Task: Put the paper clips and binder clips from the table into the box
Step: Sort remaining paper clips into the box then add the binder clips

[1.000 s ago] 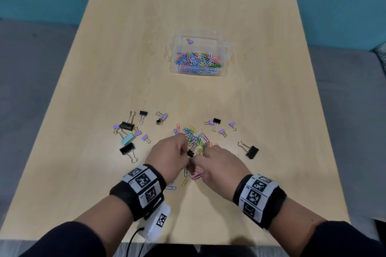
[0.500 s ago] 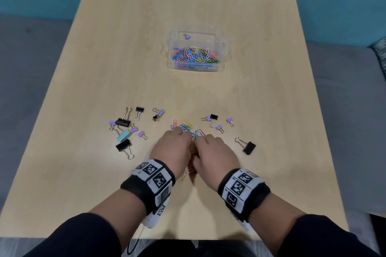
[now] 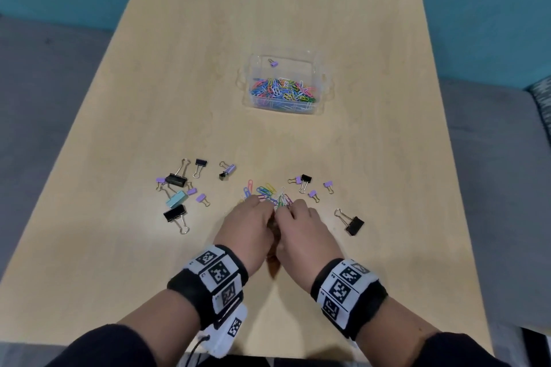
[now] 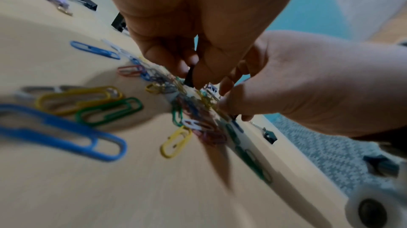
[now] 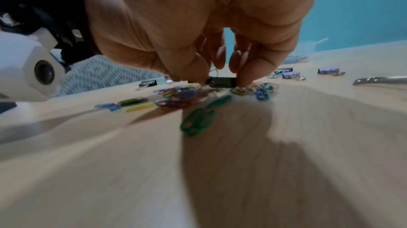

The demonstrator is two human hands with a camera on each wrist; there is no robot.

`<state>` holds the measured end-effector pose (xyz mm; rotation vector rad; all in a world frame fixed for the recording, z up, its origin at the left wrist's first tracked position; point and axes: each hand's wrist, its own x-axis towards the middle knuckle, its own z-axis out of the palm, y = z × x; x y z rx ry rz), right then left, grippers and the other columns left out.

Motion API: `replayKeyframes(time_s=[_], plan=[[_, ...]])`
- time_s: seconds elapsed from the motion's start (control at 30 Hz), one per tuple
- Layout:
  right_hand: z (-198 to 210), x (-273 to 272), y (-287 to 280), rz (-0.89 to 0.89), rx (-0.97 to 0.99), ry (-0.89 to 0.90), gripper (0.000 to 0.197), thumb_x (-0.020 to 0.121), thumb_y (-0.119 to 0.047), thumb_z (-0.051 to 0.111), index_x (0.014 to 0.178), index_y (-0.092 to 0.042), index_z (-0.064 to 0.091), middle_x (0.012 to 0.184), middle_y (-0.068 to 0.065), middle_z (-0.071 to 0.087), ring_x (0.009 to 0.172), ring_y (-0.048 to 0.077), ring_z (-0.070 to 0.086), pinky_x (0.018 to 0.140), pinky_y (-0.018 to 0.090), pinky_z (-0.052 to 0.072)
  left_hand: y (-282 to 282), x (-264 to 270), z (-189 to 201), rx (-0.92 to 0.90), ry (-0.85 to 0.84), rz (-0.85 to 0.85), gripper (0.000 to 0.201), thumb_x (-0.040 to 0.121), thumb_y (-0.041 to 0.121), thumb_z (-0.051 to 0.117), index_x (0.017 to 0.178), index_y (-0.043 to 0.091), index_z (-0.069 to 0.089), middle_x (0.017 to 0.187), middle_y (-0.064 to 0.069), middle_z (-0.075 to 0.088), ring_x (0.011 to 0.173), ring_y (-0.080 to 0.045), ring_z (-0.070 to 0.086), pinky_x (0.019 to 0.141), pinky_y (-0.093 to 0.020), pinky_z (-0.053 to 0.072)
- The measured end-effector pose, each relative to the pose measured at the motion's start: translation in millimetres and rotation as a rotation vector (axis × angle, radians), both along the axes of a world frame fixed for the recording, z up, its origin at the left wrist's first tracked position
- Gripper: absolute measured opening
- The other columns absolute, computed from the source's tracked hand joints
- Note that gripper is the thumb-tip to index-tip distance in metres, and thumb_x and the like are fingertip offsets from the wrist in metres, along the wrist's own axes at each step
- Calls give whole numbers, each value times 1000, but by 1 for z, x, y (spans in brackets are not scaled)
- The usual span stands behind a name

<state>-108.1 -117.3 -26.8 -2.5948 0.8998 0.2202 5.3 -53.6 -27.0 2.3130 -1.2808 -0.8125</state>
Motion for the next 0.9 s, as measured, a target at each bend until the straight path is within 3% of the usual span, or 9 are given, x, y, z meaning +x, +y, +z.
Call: replayKeyframes(time_s=[0.13, 0.2, 0.3, 0.43, 0.5, 0.6, 0.7, 0.8, 0.9], plan=[[14, -18, -17, -69, 56, -31, 26, 70, -16, 56, 95, -15, 53, 90, 4, 50, 75, 26, 48, 63, 31, 36, 18, 13, 7, -96, 103, 163, 14, 71, 7, 61, 71, 20, 56, 80, 6, 50, 66, -14, 53, 61, -30, 44], [17, -29, -30, -111, 48, 3, 26, 73, -15, 53, 99, -14, 57, 92, 4, 52, 81, 28, 49, 67, 33, 40, 30, 29, 8, -77, 113, 266, 18, 70, 8, 65, 66, 23, 56, 74, 7, 56, 65, -9, 54, 59, -21, 42], [14, -41, -47, -112, 3, 118, 27, 77, -14, 52, 104, -13, 57, 97, 6, 53, 88, 29, 47, 68, 31, 32, 49, 55, 5, -13, 68, 388, 14, 72, 10, 65, 69, 23, 59, 66, 7, 63, 67, -11, 59, 58, -22, 42], [17, -44, -49, -28, -108, 102, 18, 69, -10, 68, 85, -10, 60, 81, 7, 55, 73, 30, 51, 60, 32, 39, 67, 74, -3, -8, 64, 446, 12, 77, 12, 65, 81, 23, 63, 76, 7, 64, 76, -16, 60, 64, -24, 38], [18, -39, -44, 14, -142, 26, 19, 67, -7, 71, 81, -11, 60, 78, 7, 55, 70, 30, 50, 58, 35, 45, 70, 75, -1, -67, -16, 408, 8, 81, 16, 66, 85, 23, 65, 82, 7, 60, 79, -15, 57, 68, -24, 37], [18, -22, -34, 63, -96, -32, 16, 73, -7, 59, 87, -13, 60, 83, 6, 54, 75, 29, 51, 57, 34, 42, 71, 70, 6, -162, -108, 378, 11, 85, 11, 62, 92, 17, 67, 90, 5, 57, 85, -16, 54, 73, -26, 37], [19, -4, -24, 143, -49, -13, 19, 74, -9, 54, 93, -12, 59, 90, 6, 55, 84, 28, 53, 57, 31, 39, 65, 52, 11, -234, -199, 159, 17, 82, 7, 54, 93, 14, 66, 90, 0, 58, 83, -20, 57, 71, -28, 41], [8, 13, -15, 228, -2, 7, 40, 79, -12, 53, 119, -7, 52, 117, 11, 54, 111, 31, 48, 82, 36, 49, 43, 31, 1, -158, -196, -98, 39, 80, 5, 44, 115, 10, 60, 118, -10, 56, 105, -30, 55, 86, -37, 49], [-5, 17, -6, 263, -11, 125, 71, 76, -15, 61, 140, -1, 33, 138, 19, 39, 131, 37, 32, 106, 46, 37, 17, 28, -14, -20, -217, -216, 56, 82, 10, 33, 137, 10, 40, 147, -13, 32, 134, -32, 30, 103, -45, 40]])
